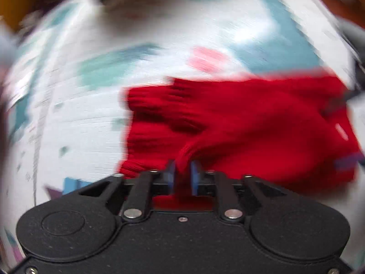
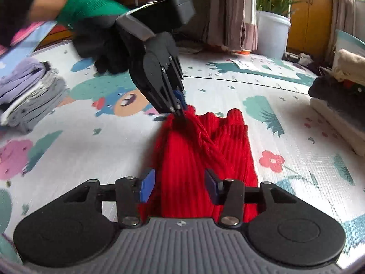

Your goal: Fold clothes

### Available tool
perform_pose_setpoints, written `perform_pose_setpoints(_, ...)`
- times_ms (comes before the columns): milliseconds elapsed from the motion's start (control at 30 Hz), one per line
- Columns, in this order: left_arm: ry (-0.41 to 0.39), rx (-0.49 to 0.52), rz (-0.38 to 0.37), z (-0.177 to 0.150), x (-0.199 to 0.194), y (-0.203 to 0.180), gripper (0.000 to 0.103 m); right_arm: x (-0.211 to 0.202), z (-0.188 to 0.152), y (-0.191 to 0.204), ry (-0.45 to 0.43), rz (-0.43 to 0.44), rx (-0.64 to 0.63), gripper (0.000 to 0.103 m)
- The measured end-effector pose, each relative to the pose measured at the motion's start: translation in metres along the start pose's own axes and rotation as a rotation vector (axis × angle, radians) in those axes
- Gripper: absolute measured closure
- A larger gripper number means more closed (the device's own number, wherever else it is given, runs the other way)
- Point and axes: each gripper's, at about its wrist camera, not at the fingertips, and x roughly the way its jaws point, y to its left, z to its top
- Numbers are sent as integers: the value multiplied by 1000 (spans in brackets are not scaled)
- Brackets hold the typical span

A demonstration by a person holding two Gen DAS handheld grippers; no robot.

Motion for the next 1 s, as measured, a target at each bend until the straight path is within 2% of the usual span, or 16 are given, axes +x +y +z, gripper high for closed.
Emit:
perform_pose_setpoints(67,-21,-72,86,-5,-6,10,55,14,4,-4,31,24,-29,55)
perform_pose_setpoints(167,-67,-136,105,-21,-30,18,56,27,7,-12,50,59,-72,57)
perform_pose_setpoints(233,-145,-199,7,-30,-47,18,57,29,7,-15,35,70,-91,58)
perform_pose_setpoints(267,-190,-222,-47,-33,-51,15,57,29,9,-18,28,78,-97,63)
perform_pose_setpoints(367,-276,-273,-168,-37,-40,-10,57,33,5,-26,33,97,-91,72)
perform_pose_setpoints(400,-264,-264,-172,-40,-31,-20,57,36,2,-30,45,105,-86,72)
perform_pose_setpoints(467,-180,-228,-131,-47,-7,-41,58,45,-7,-37,76,126,-71,72)
perform_pose_setpoints(533,-187,-208,-64,-59,9,-62,56,51,-20,-41,71,160,-73,72)
perform_pose_setpoints(567,-202,-232,-42,-61,13,-66,54,52,-25,-40,53,168,-107,71)
perform_pose_setpoints(600,-200,-258,-32,-60,13,-67,54,54,-26,-37,49,177,-147,71)
perform_pose_setpoints(700,-167,-215,-30,-50,3,-63,54,54,-10,-31,106,192,-227,72)
perform_pose_setpoints(733,-171,-214,-19,-48,-4,-59,54,50,-2,-29,103,190,-263,72)
perform_pose_setpoints(800,-237,-259,-6,-47,-10,-57,55,32,7,-25,19,196,-331,72)
perform_pose_setpoints(867,-307,-328,-28,-46,-15,-52,55,26,10,-23,-4,208,-363,72)
perform_pose_setpoints(900,-311,-344,-36,-44,-11,-52,55,27,9,-22,5,210,-371,72)
perform_pose_setpoints(1000,-191,-342,-35,-39,23,-61,51,50,-11,-32,113,244,-261,69)
